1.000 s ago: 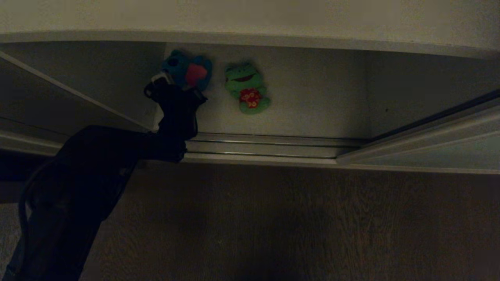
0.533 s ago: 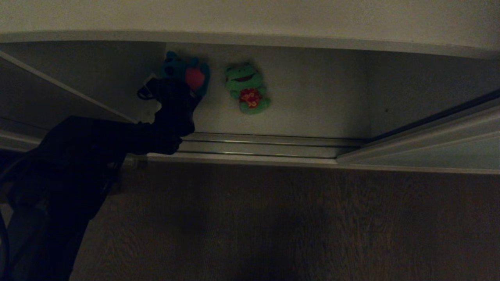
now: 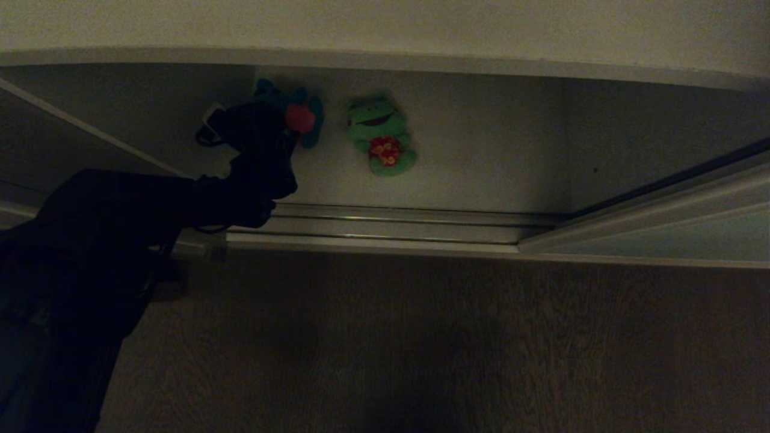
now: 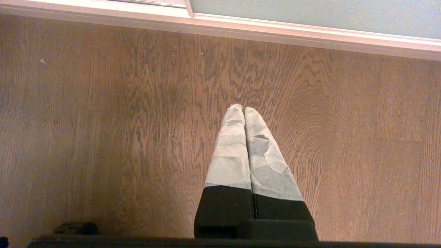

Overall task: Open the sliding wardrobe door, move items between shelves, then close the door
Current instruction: Place the blue doll on the higher shelf

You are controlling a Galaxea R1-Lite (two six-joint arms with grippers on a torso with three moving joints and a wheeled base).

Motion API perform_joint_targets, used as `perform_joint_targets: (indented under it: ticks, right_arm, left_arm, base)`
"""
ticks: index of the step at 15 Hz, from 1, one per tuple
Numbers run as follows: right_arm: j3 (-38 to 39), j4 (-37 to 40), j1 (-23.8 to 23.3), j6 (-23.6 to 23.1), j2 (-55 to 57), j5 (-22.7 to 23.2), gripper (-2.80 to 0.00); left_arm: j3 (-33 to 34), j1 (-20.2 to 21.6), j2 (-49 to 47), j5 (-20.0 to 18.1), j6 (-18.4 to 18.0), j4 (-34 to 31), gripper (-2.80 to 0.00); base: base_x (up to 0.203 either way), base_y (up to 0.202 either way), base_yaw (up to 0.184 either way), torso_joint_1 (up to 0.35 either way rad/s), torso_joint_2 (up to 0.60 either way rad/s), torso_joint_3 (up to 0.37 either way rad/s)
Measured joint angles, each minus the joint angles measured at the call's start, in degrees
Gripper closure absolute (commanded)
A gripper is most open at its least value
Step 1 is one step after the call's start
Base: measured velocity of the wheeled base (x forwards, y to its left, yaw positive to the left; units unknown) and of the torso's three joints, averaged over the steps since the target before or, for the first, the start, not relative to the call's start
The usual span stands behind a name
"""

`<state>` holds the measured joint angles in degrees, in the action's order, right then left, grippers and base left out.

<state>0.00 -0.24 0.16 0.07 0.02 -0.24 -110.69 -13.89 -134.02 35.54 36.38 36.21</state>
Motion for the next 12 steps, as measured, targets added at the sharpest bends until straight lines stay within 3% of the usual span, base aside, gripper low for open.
perform_joint_targets:
  ticks: [3,6,12]
  right_arm:
    - [0.0,0.0,0.0,0.0,0.0,0.0,0.00]
    - [0.0,0.0,0.0,0.0,0.0,0.0,0.00]
    - [0.0,0.0,0.0,0.0,0.0,0.0,0.00]
  left_arm:
    - [-0.1,0.2,-0.8,-2.0,1.9,0.3,-2.80]
    - [-0.1,1.4,-1.9,-8.6,3.9,0.3,-2.80]
    - [-0.1,2.6,-4.2,-15.1,5.6,1.0,-2.80]
  base:
    - [0.000,0.000,0.000,0.000,0.00,0.000]
    - [0.000,0.000,0.000,0.000,0.00,0.000]
    - [0.000,0.000,0.000,0.000,0.00,0.000]
